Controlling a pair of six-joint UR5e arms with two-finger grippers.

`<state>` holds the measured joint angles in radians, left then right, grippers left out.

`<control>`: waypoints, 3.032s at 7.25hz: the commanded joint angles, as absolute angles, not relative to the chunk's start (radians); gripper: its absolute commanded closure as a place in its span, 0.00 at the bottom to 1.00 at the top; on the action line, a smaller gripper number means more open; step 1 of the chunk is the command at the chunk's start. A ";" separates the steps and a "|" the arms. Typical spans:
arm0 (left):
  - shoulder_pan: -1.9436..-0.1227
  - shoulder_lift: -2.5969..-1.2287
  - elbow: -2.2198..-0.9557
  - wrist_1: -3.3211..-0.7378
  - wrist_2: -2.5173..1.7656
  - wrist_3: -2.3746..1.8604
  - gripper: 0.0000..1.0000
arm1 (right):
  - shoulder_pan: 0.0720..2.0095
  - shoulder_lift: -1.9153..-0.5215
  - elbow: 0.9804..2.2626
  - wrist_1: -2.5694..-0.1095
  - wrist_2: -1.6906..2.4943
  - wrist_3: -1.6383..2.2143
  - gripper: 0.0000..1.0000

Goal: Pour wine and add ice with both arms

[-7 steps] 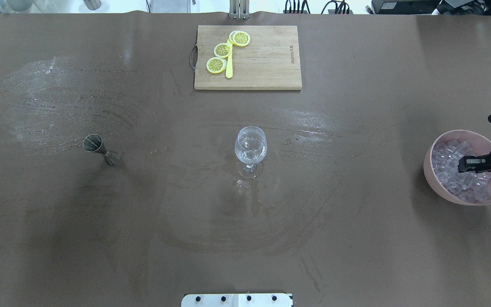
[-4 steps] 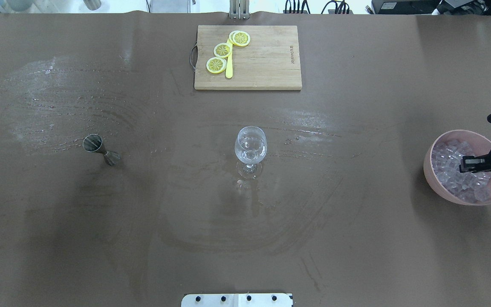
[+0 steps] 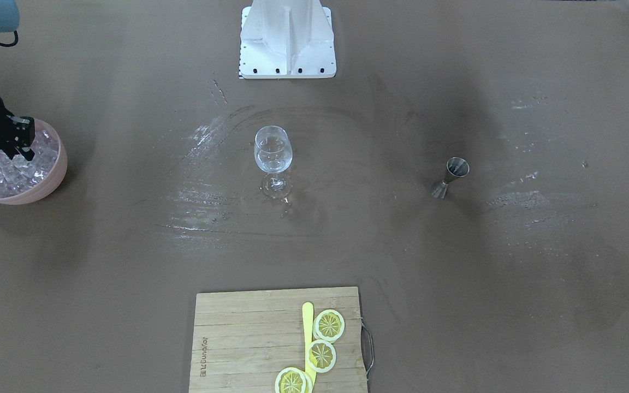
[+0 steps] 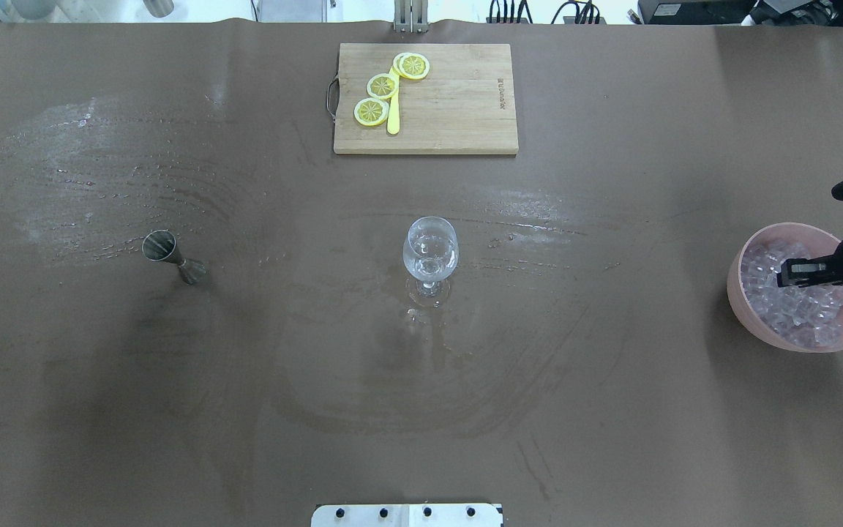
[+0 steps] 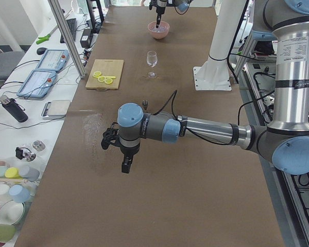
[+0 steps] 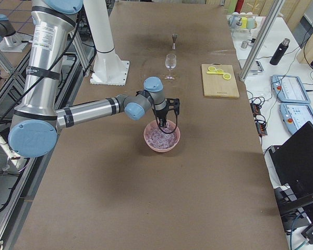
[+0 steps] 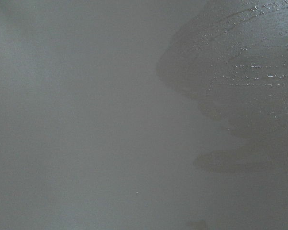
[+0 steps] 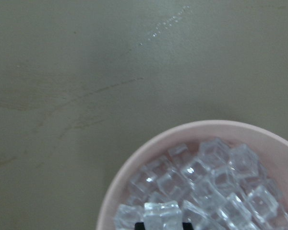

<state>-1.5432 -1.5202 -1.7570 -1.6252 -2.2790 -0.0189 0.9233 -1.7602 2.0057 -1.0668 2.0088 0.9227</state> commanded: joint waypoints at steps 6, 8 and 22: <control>-1.542 -1.519 -1.752 -1.624 -2.280 -0.020 0.01 | 0.841 -1.168 2.089 -1.674 1.967 1.176 1.00; -1.542 -1.519 -1.749 -1.624 -2.281 -0.020 0.01 | 0.747 -1.030 2.083 -1.835 1.922 1.305 1.00; -1.542 -1.511 -1.750 -1.626 -2.284 -0.018 0.01 | 0.526 -0.630 1.799 -2.045 1.779 1.632 1.00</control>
